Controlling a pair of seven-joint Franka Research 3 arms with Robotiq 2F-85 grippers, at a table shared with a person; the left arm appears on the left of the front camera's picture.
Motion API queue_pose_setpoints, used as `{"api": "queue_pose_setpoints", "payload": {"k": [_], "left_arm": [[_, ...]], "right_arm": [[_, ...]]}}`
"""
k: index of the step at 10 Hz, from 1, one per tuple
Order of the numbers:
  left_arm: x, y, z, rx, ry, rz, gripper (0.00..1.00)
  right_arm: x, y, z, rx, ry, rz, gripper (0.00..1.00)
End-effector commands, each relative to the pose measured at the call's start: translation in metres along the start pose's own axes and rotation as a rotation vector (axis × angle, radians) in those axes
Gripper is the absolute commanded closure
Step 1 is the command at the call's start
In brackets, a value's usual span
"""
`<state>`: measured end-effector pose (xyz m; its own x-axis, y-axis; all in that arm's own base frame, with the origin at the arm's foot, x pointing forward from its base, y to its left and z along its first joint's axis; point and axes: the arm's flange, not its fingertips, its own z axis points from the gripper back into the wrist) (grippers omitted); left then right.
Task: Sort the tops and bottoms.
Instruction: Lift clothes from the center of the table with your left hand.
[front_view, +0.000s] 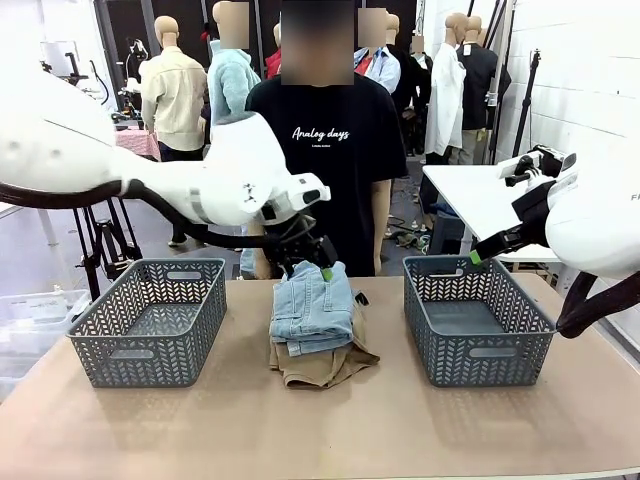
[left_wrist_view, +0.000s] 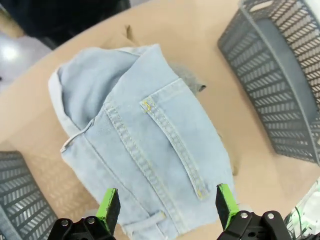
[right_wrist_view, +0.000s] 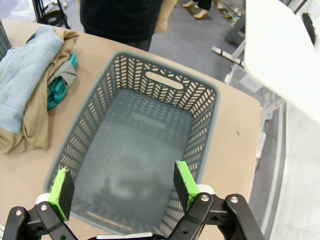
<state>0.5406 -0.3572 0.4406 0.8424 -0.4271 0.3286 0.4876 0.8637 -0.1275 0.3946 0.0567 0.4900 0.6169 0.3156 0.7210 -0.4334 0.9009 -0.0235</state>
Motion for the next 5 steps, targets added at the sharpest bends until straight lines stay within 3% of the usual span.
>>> {"api": "queue_pose_setpoints", "payload": {"k": [1,5], "left_arm": [[0.022,-0.005,-0.011,0.041,0.061,0.042,0.0],[0.02,0.005,-0.049,0.056,0.062,0.069,0.0]], "right_arm": [[0.0,-0.002,-0.001,0.005,-0.009,-0.002,0.0],[0.0,-0.002,-0.001,0.005,-0.009,-0.002,0.0]]}}
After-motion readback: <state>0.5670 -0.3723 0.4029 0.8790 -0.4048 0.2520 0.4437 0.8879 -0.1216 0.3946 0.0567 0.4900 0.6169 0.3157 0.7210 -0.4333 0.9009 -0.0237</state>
